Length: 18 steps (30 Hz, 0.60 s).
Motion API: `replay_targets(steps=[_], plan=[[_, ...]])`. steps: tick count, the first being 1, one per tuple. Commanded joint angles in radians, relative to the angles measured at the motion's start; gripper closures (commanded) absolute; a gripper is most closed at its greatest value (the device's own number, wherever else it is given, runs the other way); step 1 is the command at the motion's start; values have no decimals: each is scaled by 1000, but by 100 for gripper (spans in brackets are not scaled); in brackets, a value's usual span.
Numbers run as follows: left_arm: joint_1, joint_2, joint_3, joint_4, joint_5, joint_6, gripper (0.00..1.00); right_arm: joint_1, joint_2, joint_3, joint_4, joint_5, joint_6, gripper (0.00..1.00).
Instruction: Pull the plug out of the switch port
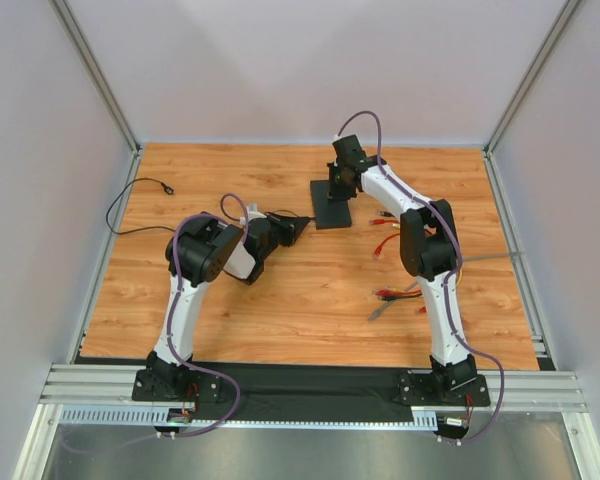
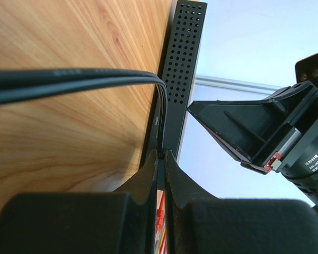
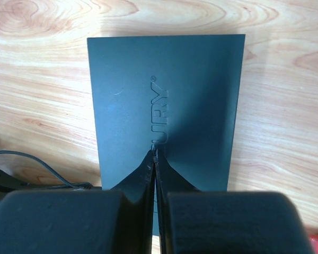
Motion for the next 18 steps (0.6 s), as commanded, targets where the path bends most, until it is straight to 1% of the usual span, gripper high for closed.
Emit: replay_targets(steps=[1, 2, 8, 11, 13, 16, 17, 18], plan=[[6, 82, -16, -10, 38, -90, 100, 9, 52, 46, -97, 68, -14, 100], [7, 87, -18, -1, 38, -96, 100, 12, 55, 51, -110, 98, -5, 100], [11, 73, -36, -8, 27, -102, 100, 15, 80, 60, -162, 114, 41, 100], [15, 69, -47, -2, 27, -103, 100, 16, 100, 79, -191, 112, 55, 100], [20, 66, -44, -13, 36, -90, 100, 13, 95, 76, -182, 95, 52, 100], [20, 61, -38, -27, 48, -70, 100, 44, 49, 53, -110, 85, -3, 90], [20, 61, -35, -30, 56, -65, 100, 55, 31, 62, -92, 86, -24, 77], [20, 59, -33, -33, 58, -62, 100, 76, 28, 77, -93, 94, -73, 71]])
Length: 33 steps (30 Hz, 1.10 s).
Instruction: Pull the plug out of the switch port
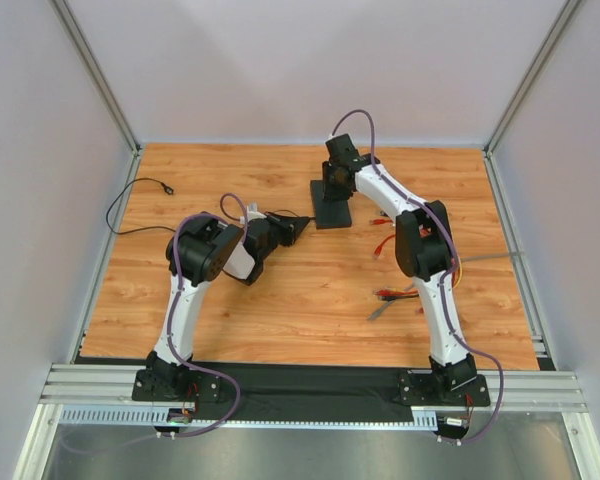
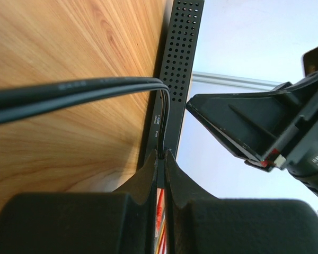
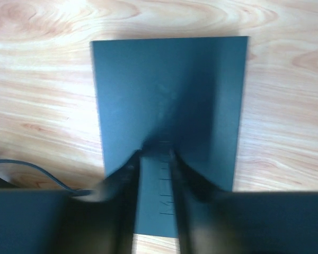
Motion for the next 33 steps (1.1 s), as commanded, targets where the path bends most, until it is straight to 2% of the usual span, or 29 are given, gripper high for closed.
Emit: replay_targets(steps=[1, 2, 3, 5, 7, 18, 33], plan=[[12, 48, -30, -71, 42, -61, 100, 65, -5, 18, -25, 49, -117, 65], [12, 48, -27, -71, 45, -57, 100, 76, -7, 50, -33, 63, -141, 54], [12, 48, -28, -73, 47, -57, 100, 94, -5, 61, -39, 76, -176, 49], [12, 48, -28, -73, 53, -57, 100, 106, 5, 96, -70, 115, -193, 41], [12, 48, -27, -73, 57, -57, 100, 114, 19, 110, -102, 139, -198, 38], [15, 58, -30, -50, 59, -69, 100, 178, 62, 137, -217, 348, -262, 28], [26, 63, -48, -13, 40, -73, 100, 186, 65, 72, -197, 397, -289, 27]])
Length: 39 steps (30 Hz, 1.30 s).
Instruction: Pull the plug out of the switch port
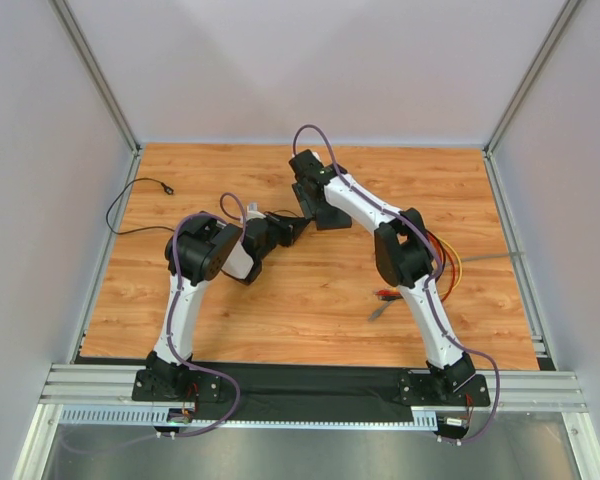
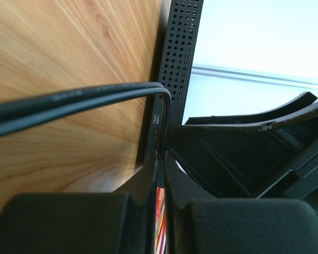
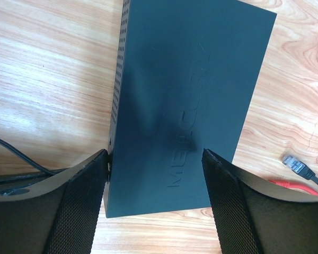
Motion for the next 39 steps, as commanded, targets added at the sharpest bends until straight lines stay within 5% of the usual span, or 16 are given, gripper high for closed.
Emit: replay_targets(steps=[1, 39], plan=[[17, 66, -48, -7, -8, -70, 100, 4, 16, -25, -11, 31, -38, 27], [65, 14, -107, -37, -11, -37, 100, -89, -90, -312, 207, -9, -99, 27]])
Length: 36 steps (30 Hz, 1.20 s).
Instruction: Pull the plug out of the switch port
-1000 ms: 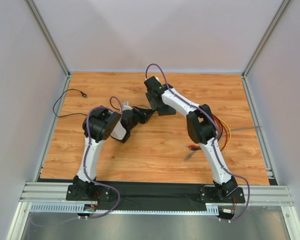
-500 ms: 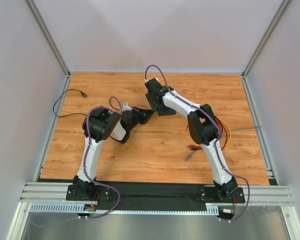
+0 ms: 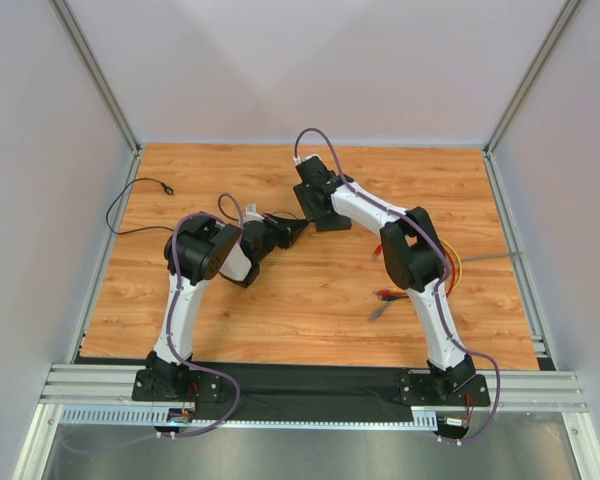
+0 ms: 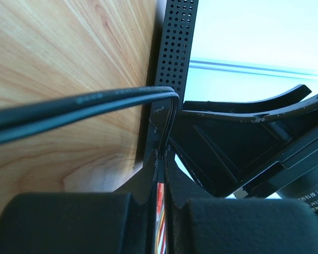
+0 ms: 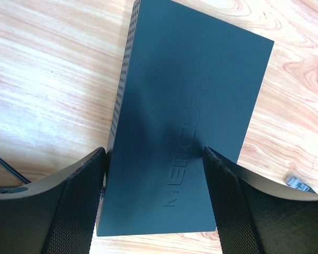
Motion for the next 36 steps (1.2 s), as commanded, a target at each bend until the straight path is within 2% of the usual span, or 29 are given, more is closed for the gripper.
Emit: replay_targets(steps=[1, 7, 9, 15, 20, 25, 33, 36], plan=[[54, 5, -71, -102, -39, -48, 100, -73, 9, -74, -63, 10, -31, 27], [67, -6, -70, -116, -22, -28, 100, -73, 56, -14, -149, 21, -32, 28], [71, -15, -45, -168, 3, -2, 100, -64, 78, 23, -179, 24, -32, 28], [74, -22, -39, -166, 4, 1, 100, -43, 99, 39, -231, 138, -31, 28], [95, -29, 42, -254, 58, 21, 100, -43, 52, -34, -195, 122, -60, 28], [118, -61, 56, -320, 55, 50, 100, -44, 98, 2, -232, 133, -54, 28], [149, -29, -26, -213, 44, 24, 100, -73, 105, 17, -239, 158, 2, 28], [156, -10, 4, -202, 72, 23, 100, -75, 93, 4, -227, 138, -2, 28]])
